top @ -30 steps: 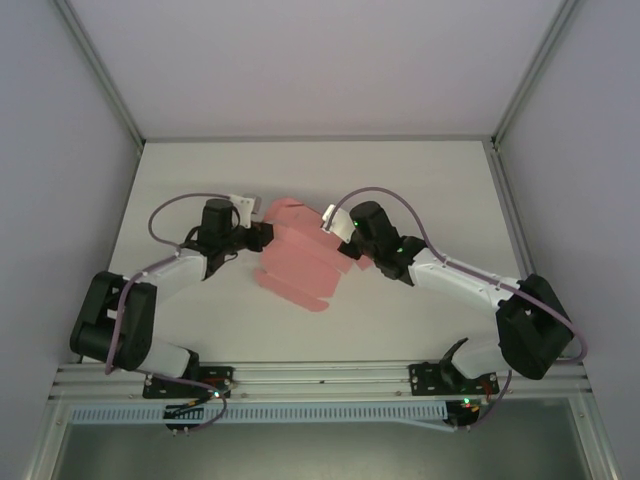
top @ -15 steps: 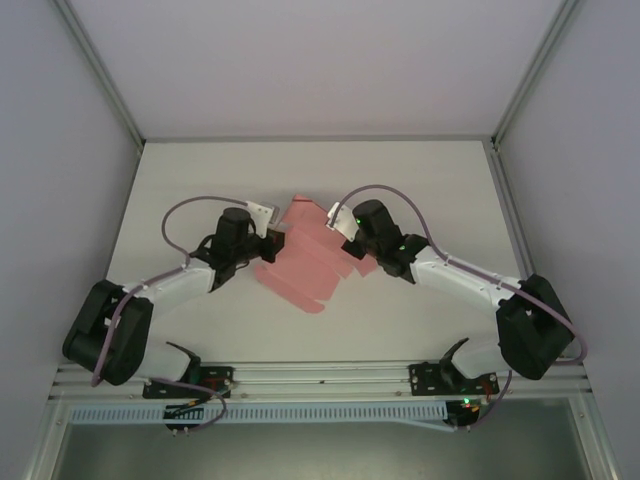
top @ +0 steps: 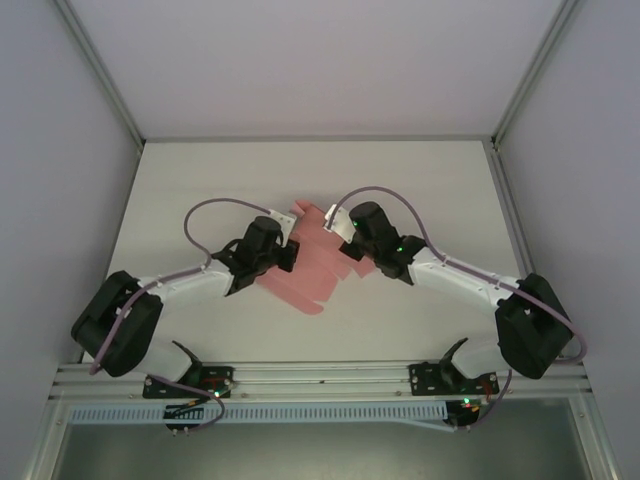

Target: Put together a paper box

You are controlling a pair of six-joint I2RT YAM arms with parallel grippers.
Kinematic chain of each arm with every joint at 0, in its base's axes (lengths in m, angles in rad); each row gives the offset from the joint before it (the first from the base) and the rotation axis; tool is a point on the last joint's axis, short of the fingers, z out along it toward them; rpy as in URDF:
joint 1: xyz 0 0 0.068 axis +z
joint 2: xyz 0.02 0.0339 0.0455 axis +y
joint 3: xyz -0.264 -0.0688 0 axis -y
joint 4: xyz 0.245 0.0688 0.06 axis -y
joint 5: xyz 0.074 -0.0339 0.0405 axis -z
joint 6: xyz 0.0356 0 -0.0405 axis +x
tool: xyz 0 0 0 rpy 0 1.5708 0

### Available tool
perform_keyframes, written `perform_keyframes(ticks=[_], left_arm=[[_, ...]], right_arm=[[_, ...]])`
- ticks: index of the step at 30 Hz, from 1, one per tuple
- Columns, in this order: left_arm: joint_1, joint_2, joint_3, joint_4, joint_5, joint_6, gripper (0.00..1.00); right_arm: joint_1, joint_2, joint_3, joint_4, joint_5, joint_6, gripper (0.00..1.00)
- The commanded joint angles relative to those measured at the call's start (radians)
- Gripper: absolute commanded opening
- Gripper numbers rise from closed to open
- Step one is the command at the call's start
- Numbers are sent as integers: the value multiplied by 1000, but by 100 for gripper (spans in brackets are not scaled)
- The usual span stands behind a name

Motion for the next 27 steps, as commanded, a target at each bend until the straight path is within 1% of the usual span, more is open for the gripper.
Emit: perform_keyframes(ticks=[1,4,5,6,7,8,12,14,15,17,21,24,27], left_arm=[[-12,14,57,29,-36,-50,0],[7,-13,48,-16,-76,-72,0],[18,-32,40,-30,-81,-82,1],[33,-59,27,-43,-80,-87,6],[44,-88,14,-55,-78,-87,13],[55,-120,0,-68,-78,-89,24],[86,-250,-50,-125,-94,-84,77],[100,-301,-55,-162,-119,-87,86],[109,-326,-57,-177,-135,-95,94],[130,-359,-56,-206,-158,-109,100],[235,-383,-45,-246,-162,-167,100],[332,-374,-40,-236,-97,-193,100],[389,-341,-23,-227,-54,-194,100]], right_arm=[[37,8,7,18,-21,-30,0],[38,8,7,7,22,-57,0],[39,7,8,2,39,-70,0],[39,7,10,-5,60,-87,0],[38,8,10,-9,81,-103,0],[39,8,12,-13,98,-116,0],[39,22,28,-23,171,-179,0],[37,39,45,-26,198,-210,0],[38,51,57,-28,209,-224,0],[43,69,78,-28,231,-259,0],[66,97,80,82,287,-400,0],[76,105,64,206,291,-506,0],[93,115,27,348,294,-611,0]])
